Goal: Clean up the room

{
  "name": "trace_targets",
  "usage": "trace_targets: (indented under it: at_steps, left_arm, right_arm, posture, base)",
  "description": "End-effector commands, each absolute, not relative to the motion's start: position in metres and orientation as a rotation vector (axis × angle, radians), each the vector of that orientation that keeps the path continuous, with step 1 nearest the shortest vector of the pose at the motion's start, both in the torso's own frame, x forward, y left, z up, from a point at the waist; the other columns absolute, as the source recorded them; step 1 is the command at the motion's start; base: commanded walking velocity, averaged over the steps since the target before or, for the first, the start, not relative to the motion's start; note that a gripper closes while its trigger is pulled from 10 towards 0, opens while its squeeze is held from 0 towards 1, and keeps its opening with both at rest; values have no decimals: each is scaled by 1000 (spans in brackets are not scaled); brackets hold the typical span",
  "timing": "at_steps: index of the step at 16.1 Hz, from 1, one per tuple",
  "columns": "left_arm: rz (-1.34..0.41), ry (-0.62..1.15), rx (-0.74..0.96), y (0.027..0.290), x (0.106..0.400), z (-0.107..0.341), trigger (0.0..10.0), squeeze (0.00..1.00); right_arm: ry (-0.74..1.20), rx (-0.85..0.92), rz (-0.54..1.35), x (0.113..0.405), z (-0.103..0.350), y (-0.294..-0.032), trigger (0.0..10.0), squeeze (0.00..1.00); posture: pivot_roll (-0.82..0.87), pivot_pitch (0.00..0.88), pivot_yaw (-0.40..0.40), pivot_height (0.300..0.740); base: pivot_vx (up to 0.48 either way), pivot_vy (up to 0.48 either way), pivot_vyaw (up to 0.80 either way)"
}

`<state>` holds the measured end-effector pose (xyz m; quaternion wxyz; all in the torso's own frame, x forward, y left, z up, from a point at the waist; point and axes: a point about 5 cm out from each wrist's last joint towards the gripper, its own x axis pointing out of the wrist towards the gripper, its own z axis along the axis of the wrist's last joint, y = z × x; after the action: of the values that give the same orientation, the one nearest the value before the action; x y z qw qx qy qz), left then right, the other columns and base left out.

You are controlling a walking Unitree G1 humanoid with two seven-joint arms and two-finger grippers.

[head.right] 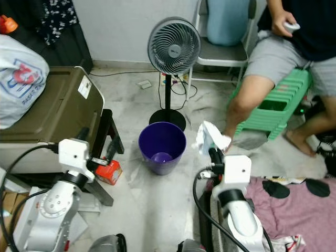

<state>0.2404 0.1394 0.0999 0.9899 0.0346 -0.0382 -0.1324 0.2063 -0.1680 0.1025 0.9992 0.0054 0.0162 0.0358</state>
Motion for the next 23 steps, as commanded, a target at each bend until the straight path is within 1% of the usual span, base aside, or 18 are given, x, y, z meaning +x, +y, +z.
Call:
trace_targets:
  at_steps: [1, 4, 5, 11, 14, 19, 23]
  left_arm:
    - [-290, -58, 69, 137, 240, 97, 10000, 0]
    - [-289, -52, 67, 136, 238, 97, 10000, 0]
    - [-291, -40, 62, 135, 235, 94, 10000, 0]
    - [-268, -27, 77, 140, 228, 91, 10000, 0]
    - [-260, -21, 80, 141, 224, 90, 10000, 0]
    - [-269, -31, 77, 140, 227, 91, 10000, 0]
    - [-269, -32, 78, 141, 228, 91, 10000, 0]
  right_arm:
    - [29, 7, 73, 207, 103, -168, 10000, 0]
    - [39, 12, 91, 210, 100, -168, 10000, 0]
    - [38, -16, 136, 213, 100, -164, 10000, 0]
    - [42, 3, 163, 217, 102, -154, 10000, 0]
    - [44, 13, 165, 218, 102, -154, 10000, 0]
    - [46, 24, 160, 220, 101, -153, 10000, 0]
    - [49, 31, 155, 221, 100, -153, 10000, 0]
  posture:
    - [-61, 83, 37, 740]
    - [-64, 79, 35, 740]
    - [-57, 84, 23, 740]
    - [-23, 99, 4, 740]
    - [-21, 106, 0, 740]
    - [-25, 98, 5, 740]
    - [-23, 95, 8, 740]
  base:
    - [0, 0, 0]
    - [0, 0, 0]
    - [0, 0, 800]
    - [0, 0, 751]
    - [0, 0, 0]
    - [0, 0, 0]
    - [137, 0, 0]
